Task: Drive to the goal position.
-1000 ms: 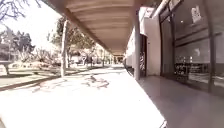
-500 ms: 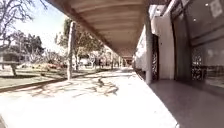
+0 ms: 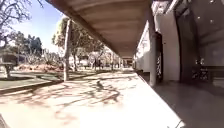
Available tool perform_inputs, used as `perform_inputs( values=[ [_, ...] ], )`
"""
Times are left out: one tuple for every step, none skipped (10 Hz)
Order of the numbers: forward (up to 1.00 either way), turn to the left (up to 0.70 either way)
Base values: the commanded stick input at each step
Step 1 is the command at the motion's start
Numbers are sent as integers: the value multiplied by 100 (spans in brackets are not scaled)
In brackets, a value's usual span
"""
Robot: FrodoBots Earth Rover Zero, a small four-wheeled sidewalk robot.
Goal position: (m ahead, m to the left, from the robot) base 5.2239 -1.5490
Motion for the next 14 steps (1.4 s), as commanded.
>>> perform_inputs(
  values=[
    [70,0],
    [70,0],
    [70,0],
    [70,0],
    [70,0],
    [70,0],
    [70,0],
    [70,0],
    [70,0],
    [70,-35],
    [70,-35],
    [70,-35],
    [70,0],
    [70,0]
  ],
)
